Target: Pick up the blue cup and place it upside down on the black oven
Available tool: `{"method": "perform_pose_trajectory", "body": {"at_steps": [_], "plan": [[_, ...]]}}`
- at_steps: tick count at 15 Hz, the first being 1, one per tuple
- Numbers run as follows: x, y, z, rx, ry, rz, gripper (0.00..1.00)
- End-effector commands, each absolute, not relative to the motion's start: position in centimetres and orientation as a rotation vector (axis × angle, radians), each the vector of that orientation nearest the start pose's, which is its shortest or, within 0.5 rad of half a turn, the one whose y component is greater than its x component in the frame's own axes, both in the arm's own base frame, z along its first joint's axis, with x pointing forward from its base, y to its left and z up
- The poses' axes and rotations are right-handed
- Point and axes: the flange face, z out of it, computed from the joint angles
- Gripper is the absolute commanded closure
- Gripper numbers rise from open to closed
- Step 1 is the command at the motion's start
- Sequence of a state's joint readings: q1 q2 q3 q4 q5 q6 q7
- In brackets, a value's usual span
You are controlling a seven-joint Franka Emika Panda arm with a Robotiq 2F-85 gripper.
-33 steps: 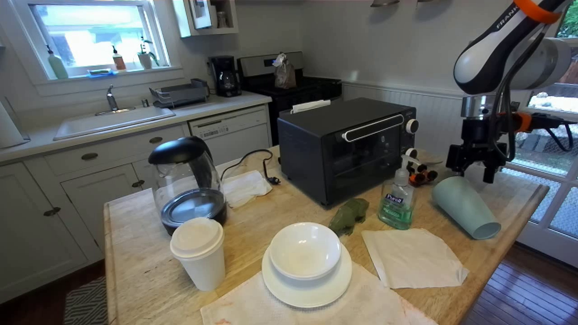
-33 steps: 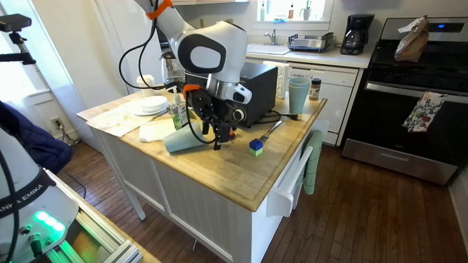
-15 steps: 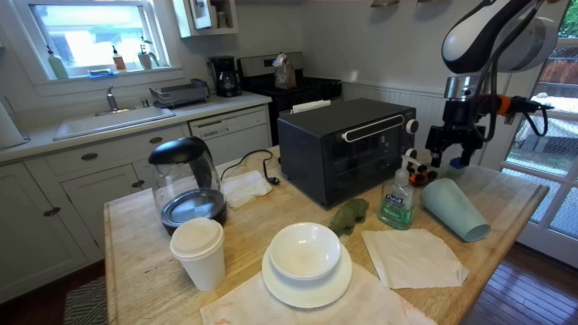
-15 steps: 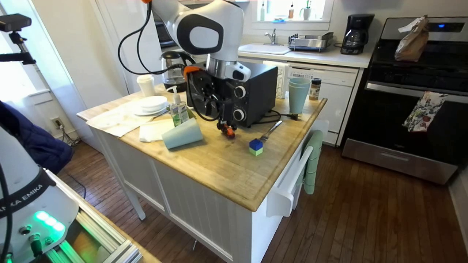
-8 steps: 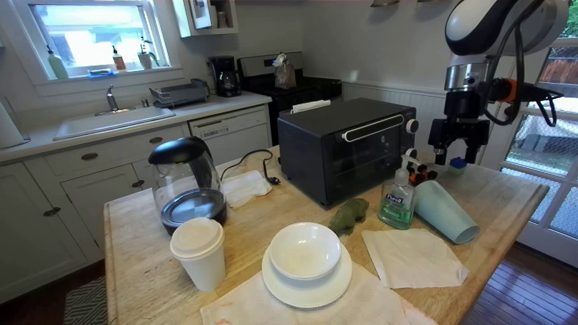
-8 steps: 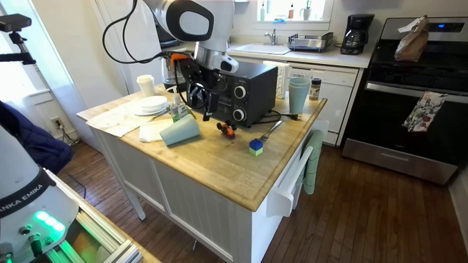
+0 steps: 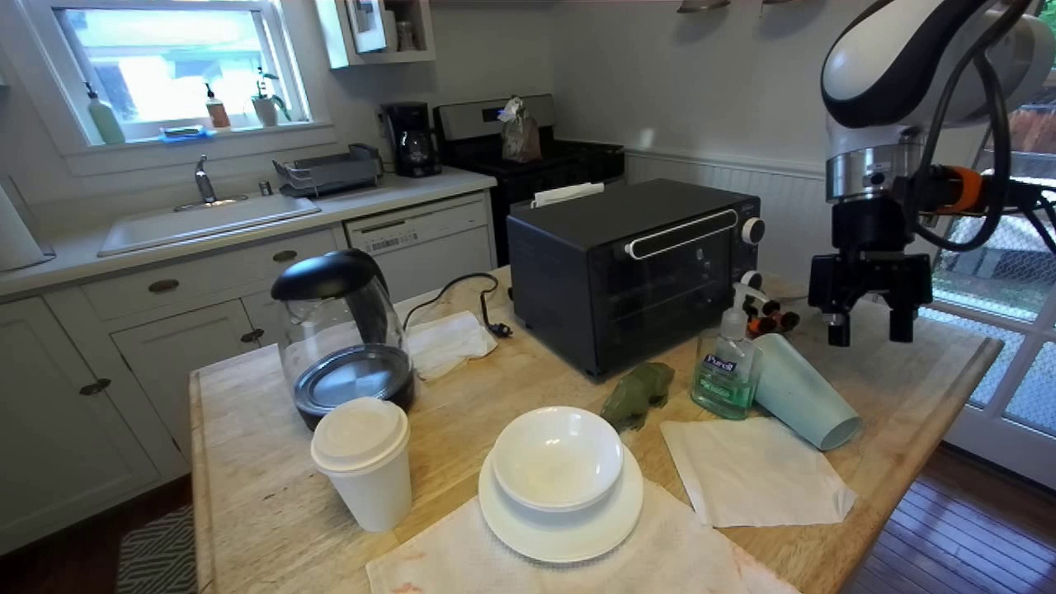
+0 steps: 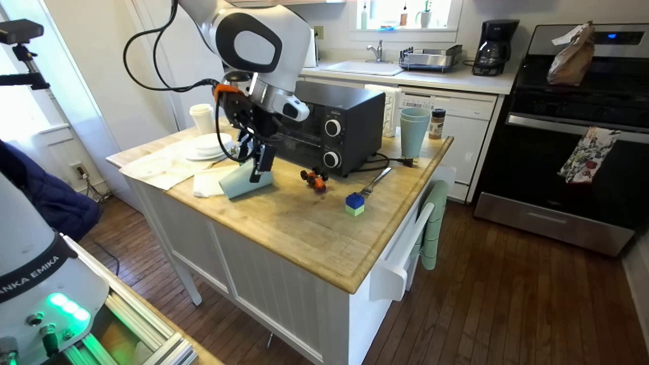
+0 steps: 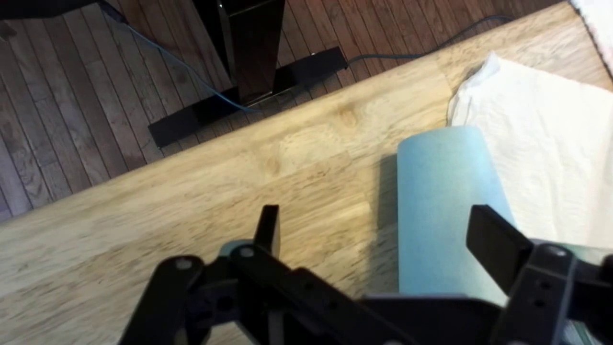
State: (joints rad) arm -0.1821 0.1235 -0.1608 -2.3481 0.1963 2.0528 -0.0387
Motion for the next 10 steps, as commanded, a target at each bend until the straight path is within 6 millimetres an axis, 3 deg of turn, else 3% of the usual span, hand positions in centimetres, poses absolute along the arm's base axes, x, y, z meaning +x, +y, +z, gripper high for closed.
{"method": "perform_pose_trajectory", "body": {"at_steps": [1, 10], "plan": [[42.1, -12.0, 25.0, -2.796, 0.586, 0.554, 0.0], [41.5, -7.3, 24.0, -2.878, 0.456, 0.296, 0.0]]}}
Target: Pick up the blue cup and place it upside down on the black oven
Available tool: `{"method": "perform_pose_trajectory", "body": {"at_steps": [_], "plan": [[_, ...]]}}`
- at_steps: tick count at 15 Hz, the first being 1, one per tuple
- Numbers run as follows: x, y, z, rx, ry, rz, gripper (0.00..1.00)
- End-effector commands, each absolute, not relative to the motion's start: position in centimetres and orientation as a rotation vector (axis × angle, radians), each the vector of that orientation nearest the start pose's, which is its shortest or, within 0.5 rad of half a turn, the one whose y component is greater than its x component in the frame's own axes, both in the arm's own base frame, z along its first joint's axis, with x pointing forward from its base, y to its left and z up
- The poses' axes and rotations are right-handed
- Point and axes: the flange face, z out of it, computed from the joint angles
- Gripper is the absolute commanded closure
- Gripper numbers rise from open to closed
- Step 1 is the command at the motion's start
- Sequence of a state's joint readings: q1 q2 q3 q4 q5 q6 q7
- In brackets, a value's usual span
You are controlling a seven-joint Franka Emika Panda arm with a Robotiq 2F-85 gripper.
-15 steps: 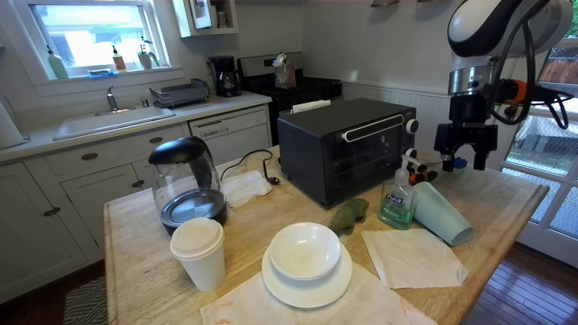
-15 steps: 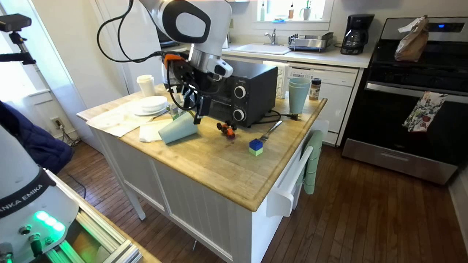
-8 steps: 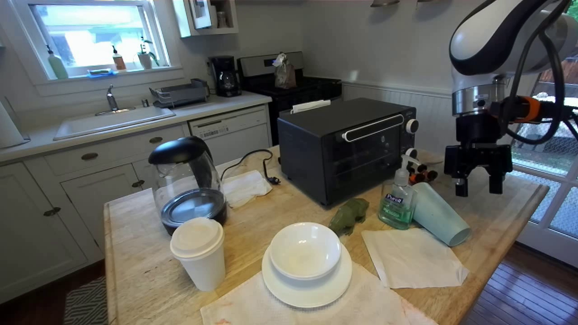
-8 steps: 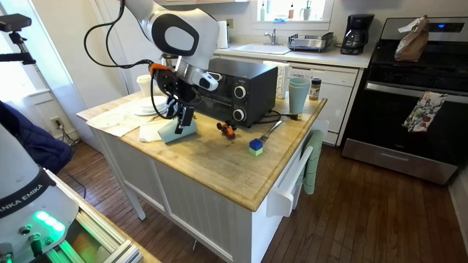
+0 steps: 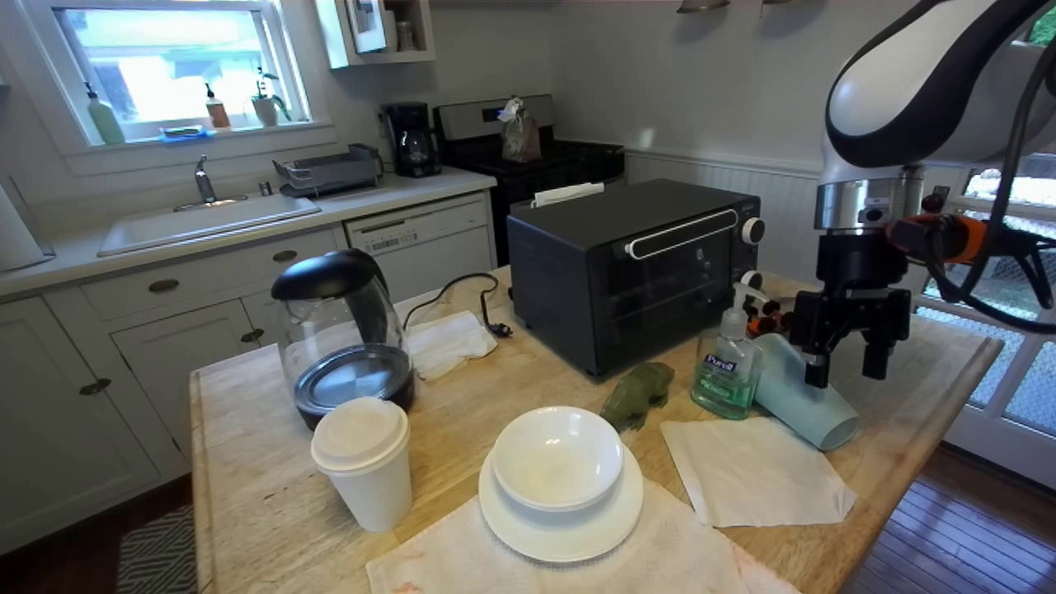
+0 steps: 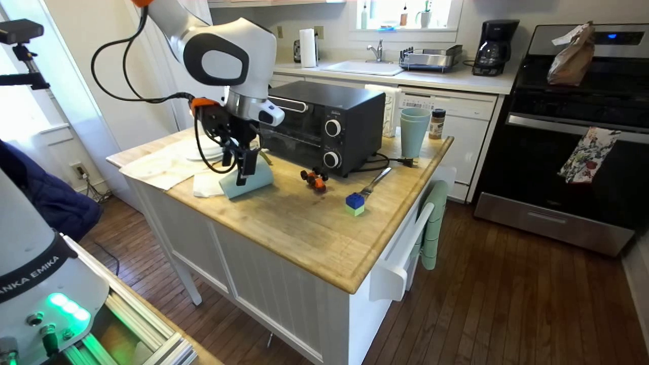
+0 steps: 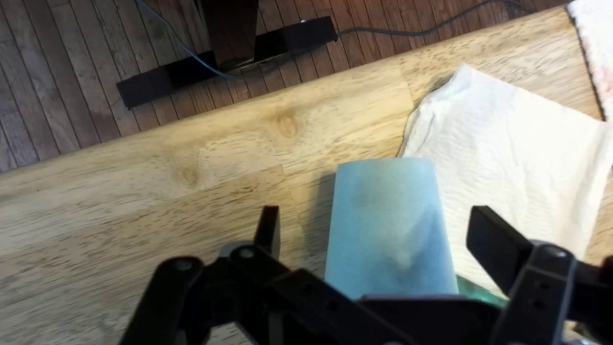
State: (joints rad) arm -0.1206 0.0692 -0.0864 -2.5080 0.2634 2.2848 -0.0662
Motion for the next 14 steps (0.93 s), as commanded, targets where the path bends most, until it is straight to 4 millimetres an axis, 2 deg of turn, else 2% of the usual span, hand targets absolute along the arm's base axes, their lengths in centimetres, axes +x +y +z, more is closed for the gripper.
{"method": "perform_pose_trajectory", "body": {"at_steps": [1, 5, 11, 12, 13, 14], "plan": [[41.4, -7.0, 23.7, -2.887, 0.439, 0.281, 0.0], [41.6, -7.1, 22.6, -2.906, 0.414, 0.222, 0.0], [42.1, -7.0, 22.4, -2.906, 0.394, 0.115, 0.0], [42.2, -6.9, 22.3, -2.909, 0.392, 0.108, 0.02], [42.3, -6.9, 22.2, -2.911, 0.39, 0.106, 0.18], [42.3, -6.9, 22.2, -2.914, 0.39, 0.103, 0.25]]}}
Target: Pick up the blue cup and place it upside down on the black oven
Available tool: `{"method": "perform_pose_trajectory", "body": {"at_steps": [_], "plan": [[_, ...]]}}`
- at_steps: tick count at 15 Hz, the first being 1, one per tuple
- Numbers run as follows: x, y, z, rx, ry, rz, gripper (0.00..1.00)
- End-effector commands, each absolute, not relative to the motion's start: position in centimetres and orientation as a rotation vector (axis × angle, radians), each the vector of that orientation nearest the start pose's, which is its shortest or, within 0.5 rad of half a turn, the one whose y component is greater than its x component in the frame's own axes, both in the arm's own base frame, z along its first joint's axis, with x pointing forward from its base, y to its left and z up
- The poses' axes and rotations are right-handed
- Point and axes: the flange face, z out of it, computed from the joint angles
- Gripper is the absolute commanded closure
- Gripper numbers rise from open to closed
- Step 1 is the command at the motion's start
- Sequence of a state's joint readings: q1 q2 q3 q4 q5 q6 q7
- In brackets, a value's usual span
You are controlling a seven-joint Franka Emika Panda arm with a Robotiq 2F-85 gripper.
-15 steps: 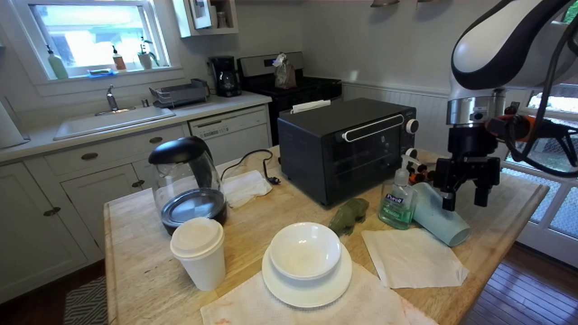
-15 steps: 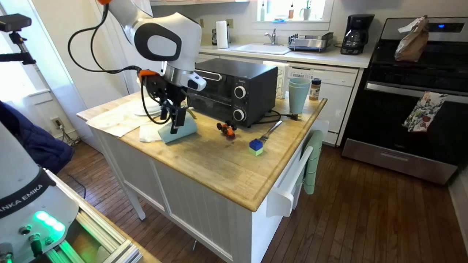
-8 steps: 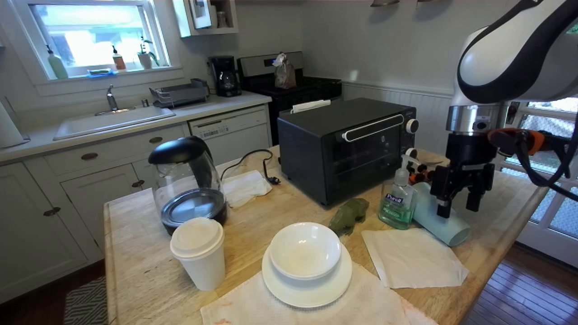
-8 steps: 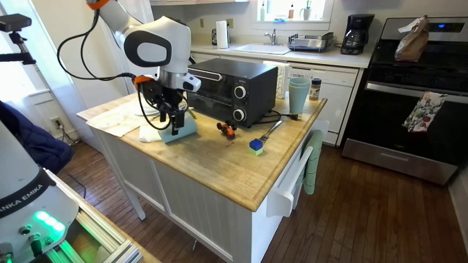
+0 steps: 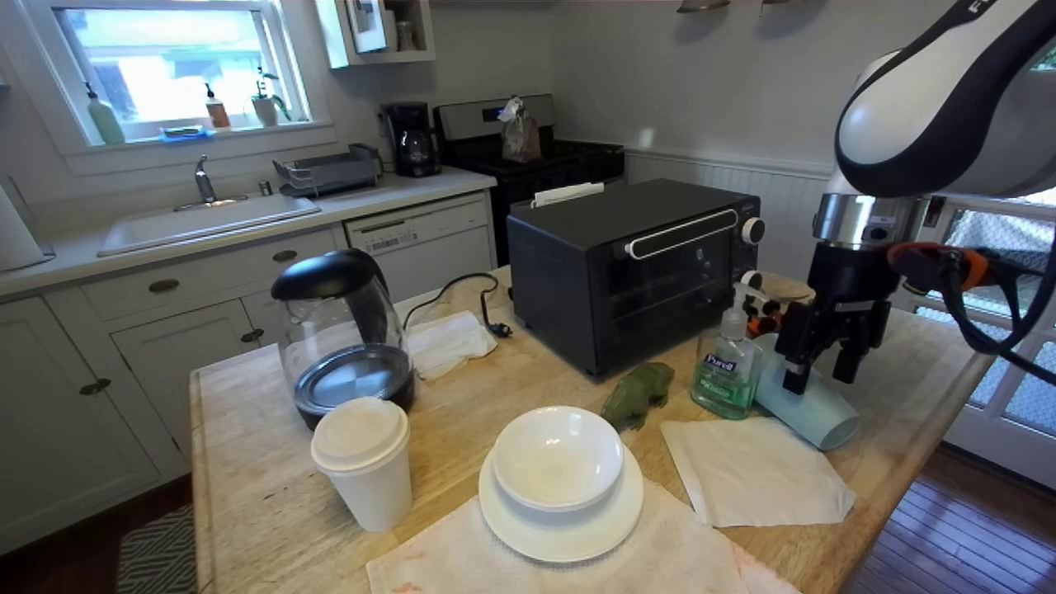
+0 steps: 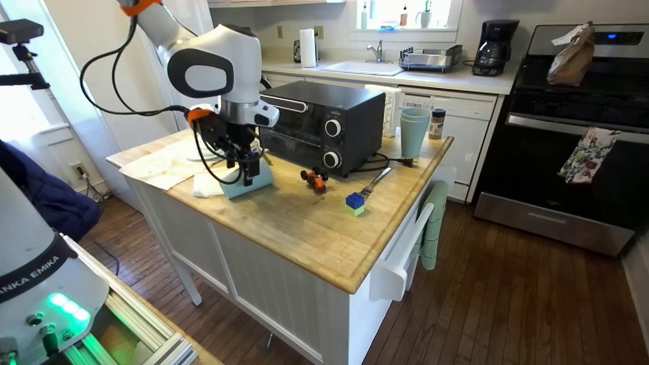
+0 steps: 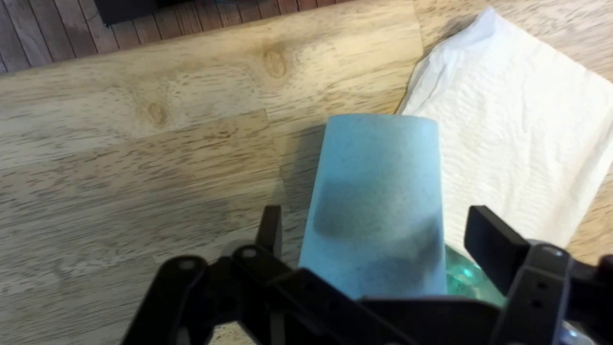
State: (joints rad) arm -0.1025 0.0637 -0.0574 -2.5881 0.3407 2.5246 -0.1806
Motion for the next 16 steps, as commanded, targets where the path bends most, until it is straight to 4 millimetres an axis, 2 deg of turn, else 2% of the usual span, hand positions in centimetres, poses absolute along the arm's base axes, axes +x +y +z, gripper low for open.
{"method": "perform_pose_trajectory", "body": {"at_steps": [1, 4, 5, 8, 9, 10, 12, 13, 15, 16], "plan": [[42.3, -6.8, 22.1, -2.917, 0.388, 0.106, 0.31], [42.5, -6.9, 21.8, -2.934, 0.391, 0.107, 0.53], [42.6, -6.9, 21.9, -2.936, 0.391, 0.103, 0.56], [42.8, -7.1, 21.8, -2.95, 0.395, 0.106, 0.56], [42.8, -7.1, 21.6, -2.958, 0.397, 0.111, 0.28], [42.8, -7.2, 21.5, -2.964, 0.396, 0.121, 0.07], [42.8, -7.1, 21.3, -2.971, 0.391, 0.132, 0.05], [42.8, -7.1, 21.0, -2.976, 0.388, 0.14, 0.01], [42.8, -7.0, 20.6, -2.982, 0.381, 0.152, 0.0], [42.8, -7.0, 20.4, -2.985, 0.376, 0.157, 0.16]]}}
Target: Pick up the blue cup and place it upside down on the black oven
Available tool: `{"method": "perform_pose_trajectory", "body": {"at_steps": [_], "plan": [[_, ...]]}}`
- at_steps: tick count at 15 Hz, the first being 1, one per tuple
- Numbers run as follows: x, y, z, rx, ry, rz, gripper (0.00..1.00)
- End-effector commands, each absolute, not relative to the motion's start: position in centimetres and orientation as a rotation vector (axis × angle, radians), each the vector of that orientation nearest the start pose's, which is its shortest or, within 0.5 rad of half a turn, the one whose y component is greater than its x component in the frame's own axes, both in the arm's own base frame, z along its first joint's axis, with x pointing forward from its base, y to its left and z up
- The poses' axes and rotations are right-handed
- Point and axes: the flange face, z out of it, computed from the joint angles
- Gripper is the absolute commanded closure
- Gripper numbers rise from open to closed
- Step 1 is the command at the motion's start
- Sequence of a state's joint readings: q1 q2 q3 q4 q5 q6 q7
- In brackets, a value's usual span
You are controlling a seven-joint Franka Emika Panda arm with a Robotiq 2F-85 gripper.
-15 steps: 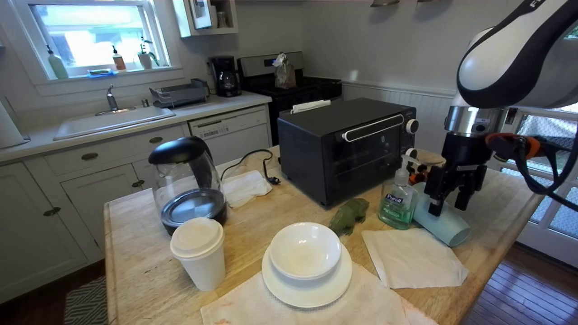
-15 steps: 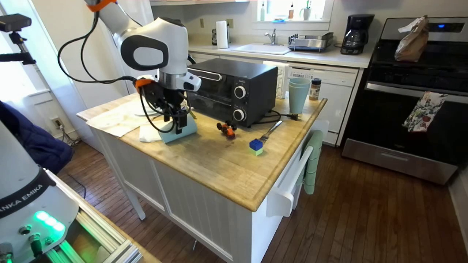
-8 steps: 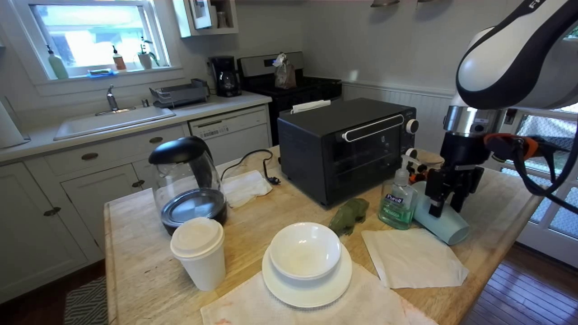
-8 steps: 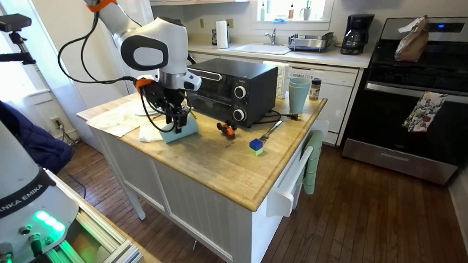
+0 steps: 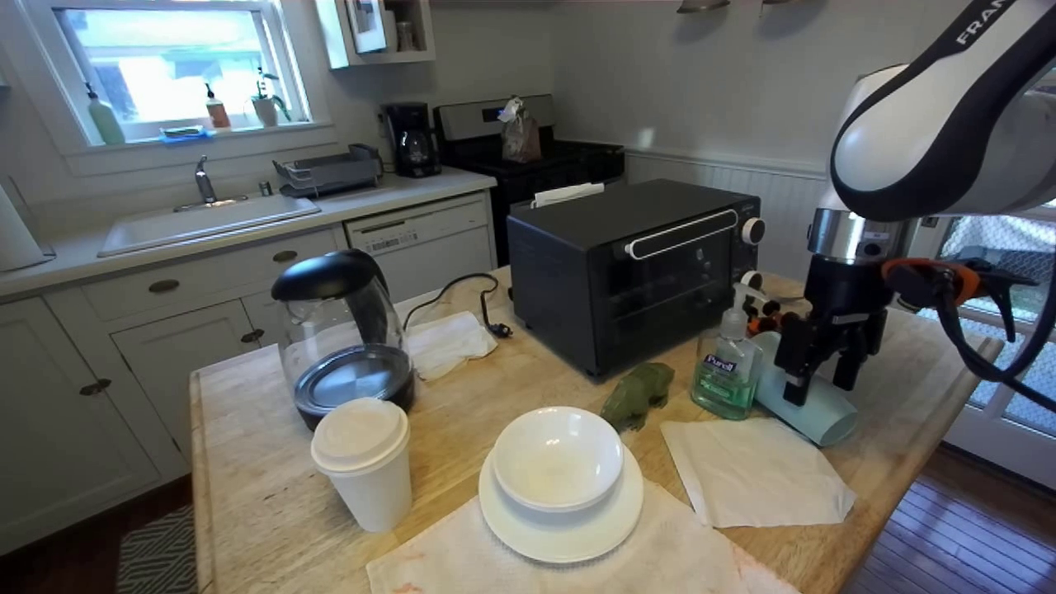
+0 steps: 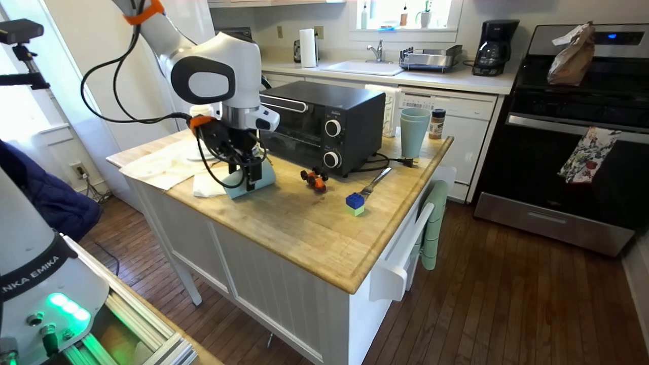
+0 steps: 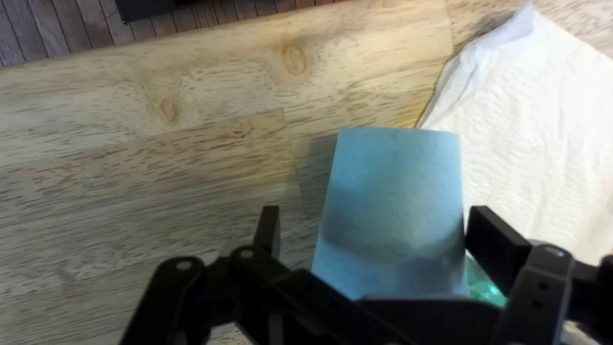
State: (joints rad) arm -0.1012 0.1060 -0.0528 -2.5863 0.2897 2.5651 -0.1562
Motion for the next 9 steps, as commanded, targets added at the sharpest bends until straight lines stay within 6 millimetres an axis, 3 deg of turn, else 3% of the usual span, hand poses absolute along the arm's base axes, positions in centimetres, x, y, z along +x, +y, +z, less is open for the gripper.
{"method": "perform_pose_trajectory", "body": {"at_steps": [1, 2, 5, 9], "plan": [[42.8, -7.1, 20.2, -2.989, 0.373, 0.161, 0.25], [42.8, -7.1, 20.1, -2.993, 0.37, 0.161, 0.27], [42.9, -7.2, 20.0, -3.002, 0.363, 0.163, 0.49], [43.4, -8.2, 21.2, -3.03, 0.29, 0.183, 0.5]]}}
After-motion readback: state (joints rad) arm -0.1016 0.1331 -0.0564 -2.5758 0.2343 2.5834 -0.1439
